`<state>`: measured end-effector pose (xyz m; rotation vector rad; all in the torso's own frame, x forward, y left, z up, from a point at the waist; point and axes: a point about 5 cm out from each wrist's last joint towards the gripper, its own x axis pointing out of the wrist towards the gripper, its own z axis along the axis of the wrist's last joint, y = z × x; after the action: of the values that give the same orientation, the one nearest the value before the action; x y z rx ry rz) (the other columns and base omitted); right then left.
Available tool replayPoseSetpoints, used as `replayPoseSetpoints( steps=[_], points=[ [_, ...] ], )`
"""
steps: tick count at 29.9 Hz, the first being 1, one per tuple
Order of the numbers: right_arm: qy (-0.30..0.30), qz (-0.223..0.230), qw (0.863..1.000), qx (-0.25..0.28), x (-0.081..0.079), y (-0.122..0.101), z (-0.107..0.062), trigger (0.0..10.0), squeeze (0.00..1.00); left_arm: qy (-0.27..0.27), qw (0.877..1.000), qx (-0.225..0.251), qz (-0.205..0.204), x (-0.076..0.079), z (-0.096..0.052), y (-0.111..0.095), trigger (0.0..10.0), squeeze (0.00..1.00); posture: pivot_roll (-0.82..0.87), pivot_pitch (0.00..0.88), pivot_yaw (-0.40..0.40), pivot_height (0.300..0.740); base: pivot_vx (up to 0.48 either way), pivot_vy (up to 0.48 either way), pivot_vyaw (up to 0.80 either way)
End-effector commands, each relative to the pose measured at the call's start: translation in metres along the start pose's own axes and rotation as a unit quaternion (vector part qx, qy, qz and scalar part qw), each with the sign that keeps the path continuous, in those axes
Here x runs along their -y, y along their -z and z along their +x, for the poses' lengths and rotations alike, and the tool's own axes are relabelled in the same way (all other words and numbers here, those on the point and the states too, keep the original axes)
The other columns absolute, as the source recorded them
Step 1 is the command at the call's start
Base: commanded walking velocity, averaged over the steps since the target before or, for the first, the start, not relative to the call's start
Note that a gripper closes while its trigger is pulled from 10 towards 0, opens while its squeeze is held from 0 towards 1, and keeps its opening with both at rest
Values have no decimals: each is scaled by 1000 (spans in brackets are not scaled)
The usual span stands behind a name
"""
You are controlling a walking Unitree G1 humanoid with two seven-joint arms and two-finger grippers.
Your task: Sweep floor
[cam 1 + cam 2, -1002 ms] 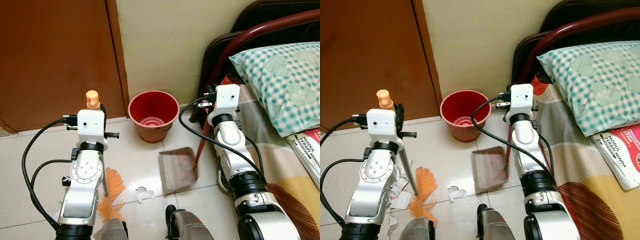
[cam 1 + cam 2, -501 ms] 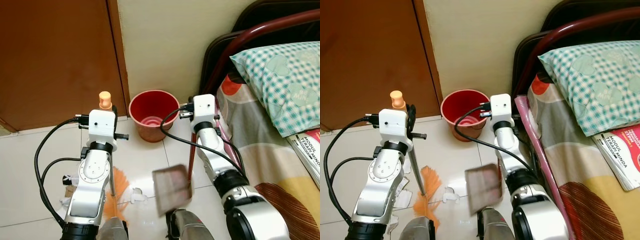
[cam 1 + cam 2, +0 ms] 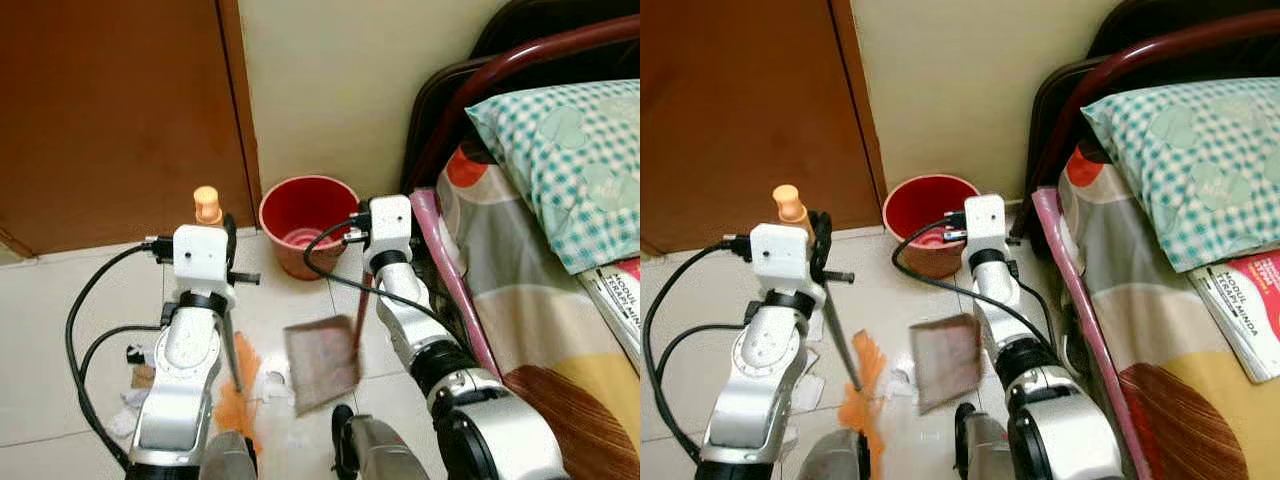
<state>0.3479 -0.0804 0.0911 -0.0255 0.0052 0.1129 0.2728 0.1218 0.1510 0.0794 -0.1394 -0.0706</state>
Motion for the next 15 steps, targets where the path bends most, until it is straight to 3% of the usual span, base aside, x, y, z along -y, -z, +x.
replayPoseSetpoints(
  steps=[1,2,7,9,11,15],
  points=[
    [-4,-1,1000,-12,0,9,-5,10000,0,13,1000,0,-15,7,2,-2,10000,0,131,253,-42,740,0,0,0],
    [-6,-4,1000,-18,1,13,-7,10000,0,10,999,-1,-38,9,6,-4,10000,0,134,256,-39,740,0,0,0],
    [-15,4,1000,-23,-8,15,-8,10000,0,18,998,23,-52,15,13,-17,10000,0,146,250,-39,740,0,0,0],
    [-29,1,999,-23,-15,15,-9,10000,0,23,993,46,-108,21,18,-32,10000,0,144,242,-38,740,0,0,0],
    [-32,2,999,-25,-16,15,-9,10000,0,31,989,65,-132,25,24,-43,10000,0,138,221,-39,740,0,0,0],
    [-23,10,999,-27,-11,13,-5,10000,0,25,986,84,-144,21,32,-55,10000,0,137,198,-41,740,0,0,0]
  ],
)
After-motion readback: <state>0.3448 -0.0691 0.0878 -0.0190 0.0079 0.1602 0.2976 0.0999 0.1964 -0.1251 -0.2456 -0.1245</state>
